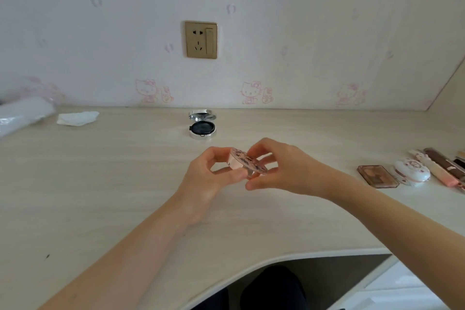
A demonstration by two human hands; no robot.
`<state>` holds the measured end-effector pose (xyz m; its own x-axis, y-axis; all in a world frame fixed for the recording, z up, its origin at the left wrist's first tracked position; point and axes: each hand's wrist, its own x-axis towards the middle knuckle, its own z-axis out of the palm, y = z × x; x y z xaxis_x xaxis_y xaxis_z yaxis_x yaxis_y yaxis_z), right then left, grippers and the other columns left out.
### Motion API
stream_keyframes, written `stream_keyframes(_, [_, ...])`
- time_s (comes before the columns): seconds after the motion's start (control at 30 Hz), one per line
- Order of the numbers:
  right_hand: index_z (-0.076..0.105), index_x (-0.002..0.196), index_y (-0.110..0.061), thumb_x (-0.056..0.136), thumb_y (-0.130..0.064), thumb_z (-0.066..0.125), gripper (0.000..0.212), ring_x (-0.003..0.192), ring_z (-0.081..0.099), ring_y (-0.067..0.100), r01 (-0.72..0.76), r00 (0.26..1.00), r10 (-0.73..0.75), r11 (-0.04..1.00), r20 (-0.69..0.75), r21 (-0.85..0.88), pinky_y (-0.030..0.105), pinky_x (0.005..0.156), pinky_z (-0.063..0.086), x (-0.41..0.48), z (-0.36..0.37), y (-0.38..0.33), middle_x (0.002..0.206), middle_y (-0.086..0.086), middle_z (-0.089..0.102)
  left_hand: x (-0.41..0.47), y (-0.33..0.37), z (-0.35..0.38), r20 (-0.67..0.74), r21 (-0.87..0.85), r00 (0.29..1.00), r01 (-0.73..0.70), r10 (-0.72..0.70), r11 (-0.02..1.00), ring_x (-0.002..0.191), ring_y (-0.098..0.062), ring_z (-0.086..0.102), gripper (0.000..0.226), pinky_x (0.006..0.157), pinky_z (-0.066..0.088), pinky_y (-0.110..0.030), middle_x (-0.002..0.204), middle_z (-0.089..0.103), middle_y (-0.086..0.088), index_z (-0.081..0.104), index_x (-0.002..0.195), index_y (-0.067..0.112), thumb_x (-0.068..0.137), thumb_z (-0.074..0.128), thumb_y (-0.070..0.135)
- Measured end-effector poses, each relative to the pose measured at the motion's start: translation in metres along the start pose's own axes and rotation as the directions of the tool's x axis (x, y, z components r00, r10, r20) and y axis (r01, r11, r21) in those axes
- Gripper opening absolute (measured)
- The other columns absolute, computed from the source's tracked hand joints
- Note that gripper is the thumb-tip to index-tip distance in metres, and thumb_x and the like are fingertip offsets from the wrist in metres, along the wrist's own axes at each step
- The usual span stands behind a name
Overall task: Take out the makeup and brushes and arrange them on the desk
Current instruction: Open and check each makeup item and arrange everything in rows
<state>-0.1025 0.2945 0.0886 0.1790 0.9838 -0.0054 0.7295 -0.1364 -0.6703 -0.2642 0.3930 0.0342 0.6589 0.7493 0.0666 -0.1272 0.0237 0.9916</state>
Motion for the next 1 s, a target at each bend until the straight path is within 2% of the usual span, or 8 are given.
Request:
stream_keyframes(0.13, [0.057,0.115,-0.036,0.058,-0.047,0.085,0.064,0.101,0.061,0.003,0.021,0.999,-0.020,0.999,0.033,-0.025,0.031,0.089,0.053,0.000,-0.005,-0.003,0.112,-0.016,0.062,-0.002,0.000,0.000,0.055,-0.003,0.998,-0.014,0.014,1.000,0.097,-0.029,0.069,0.067,0.090,0.052,-0.043,0.112,0.066,-0.005,0.061,0.112,0.010,0.050,0.086,0.019])
stream_keyframes(0.37, [0.061,0.120,-0.037,0.063,-0.041,0.084,0.061,0.100,0.062,-0.001,0.034,0.996,-0.032,0.999,0.085,-0.015,0.027,0.092,0.052,0.000,-0.011,-0.003,0.111,-0.019,0.066,-0.003,-0.001,-0.001,0.091,-0.004,0.996,-0.010,0.010,1.000,0.096,-0.026,0.070,0.065,0.078,0.055,-0.031,0.114,0.066,-0.006,0.060,0.112,0.009,0.052,0.084,0.003])
stream_keyframes(0.5, [0.061,0.122,-0.035,0.067,-0.032,0.083,0.059,0.103,0.061,-0.004,0.043,0.996,-0.045,0.998,0.077,0.035,0.026,0.094,0.050,-0.001,-0.013,-0.003,0.112,-0.021,0.066,-0.003,0.000,-0.002,0.094,0.003,0.995,-0.024,0.023,1.000,0.101,-0.026,0.068,0.068,0.082,0.055,-0.035,0.117,0.066,-0.002,0.061,0.117,0.016,0.055,0.083,0.001])
stream_keyframes(0.6, [0.060,0.123,-0.036,0.065,-0.034,0.083,0.062,0.106,0.060,-0.001,0.025,0.999,-0.026,1.000,0.042,0.018,0.029,0.094,0.051,0.003,-0.012,0.001,0.113,-0.020,0.065,-0.002,-0.001,-0.002,0.039,0.140,0.999,-0.043,0.038,0.989,0.105,-0.012,0.066,0.076,0.092,0.052,-0.032,0.118,0.066,0.003,0.057,0.123,0.023,0.057,0.089,0.004])
stream_keyframes(0.67, [0.060,0.122,-0.038,0.066,-0.036,0.083,0.061,0.108,0.059,0.001,0.020,0.999,-0.019,1.000,0.046,-0.022,0.031,0.094,0.051,0.005,-0.011,0.005,0.114,-0.018,0.065,-0.001,-0.003,-0.003,0.000,0.289,0.998,-0.062,0.064,0.955,0.110,0.000,0.061,0.078,0.097,0.046,-0.025,0.115,0.067,0.008,0.056,0.121,0.027,0.052,0.093,0.019])
stream_keyframes(0.8, [0.060,0.123,-0.036,0.068,-0.042,0.079,0.058,0.108,0.059,0.007,0.008,0.997,0.000,0.995,0.072,-0.104,0.034,0.095,0.050,0.013,-0.004,0.014,0.115,-0.013,0.065,-0.002,-0.010,-0.002,0.010,0.547,0.994,-0.100,0.112,0.831,0.108,0.018,0.051,0.065,0.087,0.037,-0.003,0.110,0.064,0.022,0.058,0.112,0.027,0.056,0.091,0.031])
stream_keyframes(0.9, [0.059,0.125,-0.034,0.073,-0.043,0.075,0.054,0.108,0.058,0.008,0.008,0.997,0.001,0.992,0.078,-0.127,0.034,0.096,0.048,0.018,0.001,0.019,0.116,-0.012,0.065,-0.001,-0.016,-0.004,0.000,0.623,0.991,-0.108,0.137,0.774,0.111,0.016,0.050,0.067,0.086,0.036,0.000,0.115,0.062,0.022,0.057,0.117,0.028,0.059,0.089,0.035])
stream_keyframes(1.0, [0.058,0.126,-0.033,0.076,-0.042,0.074,0.052,0.109,0.057,0.007,-0.002,0.996,0.012,0.993,0.085,-0.118,0.033,0.097,0.046,0.023,0.003,0.023,0.118,-0.013,0.064,0.001,-0.021,-0.006,-0.017,0.685,0.991,-0.087,0.135,0.723,0.124,0.000,0.047,0.086,0.100,0.036,-0.017,0.126,0.059,0.015,0.045,0.133,0.028,0.059,0.087,0.040])
